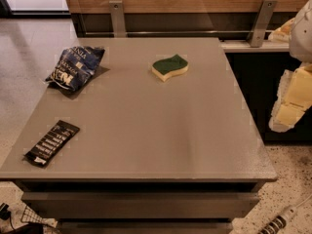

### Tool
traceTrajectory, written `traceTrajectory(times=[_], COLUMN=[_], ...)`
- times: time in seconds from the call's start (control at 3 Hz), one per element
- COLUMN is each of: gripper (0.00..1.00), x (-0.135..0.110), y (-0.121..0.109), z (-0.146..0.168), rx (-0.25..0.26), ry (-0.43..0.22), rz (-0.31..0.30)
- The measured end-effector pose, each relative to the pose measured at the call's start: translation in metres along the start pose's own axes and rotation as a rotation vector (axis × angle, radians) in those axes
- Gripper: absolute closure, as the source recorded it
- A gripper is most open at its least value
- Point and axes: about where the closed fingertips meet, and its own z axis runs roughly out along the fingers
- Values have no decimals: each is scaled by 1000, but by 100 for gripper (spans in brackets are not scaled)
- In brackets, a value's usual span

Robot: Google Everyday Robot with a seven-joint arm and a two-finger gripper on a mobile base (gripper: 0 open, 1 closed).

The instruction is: Move sponge near rxbar chocolate

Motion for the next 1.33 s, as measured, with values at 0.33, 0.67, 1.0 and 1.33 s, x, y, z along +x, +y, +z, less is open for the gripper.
traceTrajectory(times=[0.33, 0.67, 1.0, 1.33], gripper=[0, 0, 0, 0], x=[0, -4, -30, -64], y=[-4, -30, -77, -97], z=[-1, 8, 36, 64], rx=[16, 73, 168, 191], ry=[-9, -56, -207, -380], rz=[9, 51, 133, 189])
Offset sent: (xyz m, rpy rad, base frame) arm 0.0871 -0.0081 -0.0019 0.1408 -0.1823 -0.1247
